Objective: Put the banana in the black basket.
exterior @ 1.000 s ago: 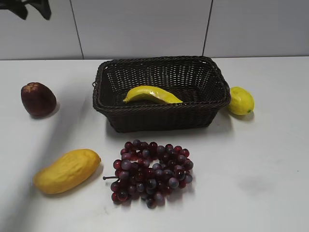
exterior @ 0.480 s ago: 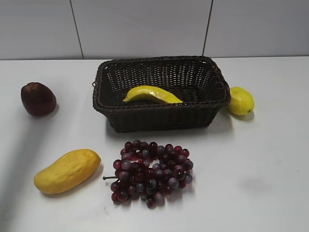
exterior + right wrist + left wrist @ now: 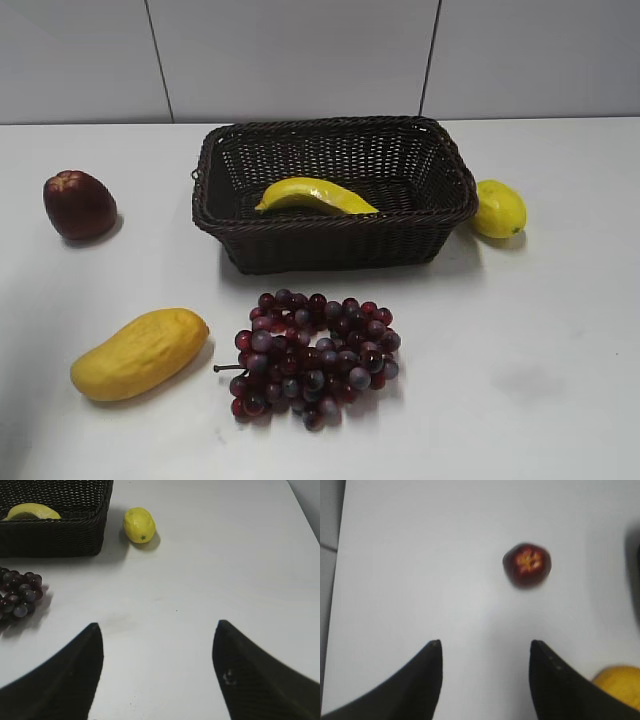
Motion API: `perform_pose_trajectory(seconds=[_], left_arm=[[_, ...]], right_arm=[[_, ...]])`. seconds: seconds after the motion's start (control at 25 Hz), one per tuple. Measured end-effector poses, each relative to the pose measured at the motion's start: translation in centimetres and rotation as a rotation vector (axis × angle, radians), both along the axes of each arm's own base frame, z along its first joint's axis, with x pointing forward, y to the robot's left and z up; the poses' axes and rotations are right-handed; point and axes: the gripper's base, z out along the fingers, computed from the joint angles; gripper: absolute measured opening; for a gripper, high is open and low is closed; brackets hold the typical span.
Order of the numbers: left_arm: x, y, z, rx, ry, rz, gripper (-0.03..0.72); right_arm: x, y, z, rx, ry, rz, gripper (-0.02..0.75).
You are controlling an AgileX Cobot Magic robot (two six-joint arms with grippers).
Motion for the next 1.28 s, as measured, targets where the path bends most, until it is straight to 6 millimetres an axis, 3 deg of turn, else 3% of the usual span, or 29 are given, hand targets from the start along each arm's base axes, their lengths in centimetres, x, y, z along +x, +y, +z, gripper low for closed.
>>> perform_pose_trajectory(seconds=[0.32,0.6,0.92,1.28], left_arm=[[-9.9,0.5,-5.0,0.035,0.099,0.000,0.529],[-17.4,0.7,-8.7,0.033,-0.012,0.004,0.525],[-22.7,0.9,-11.0,0.032,-0.233,0.010,0.523],[-26.5,0.9,-10.7,0.010,-0.486,0.012,0.520]], right_arm=[[0.0,0.0,0.0,0.000,0.000,0.000,0.519],[0.0,0.0,0.0,0.000,0.000,0.000,0.519],[0.0,0.0,0.0,0.000,0.000,0.000,0.519],[0.0,0.0,0.0,0.000,0.000,0.000,0.519]])
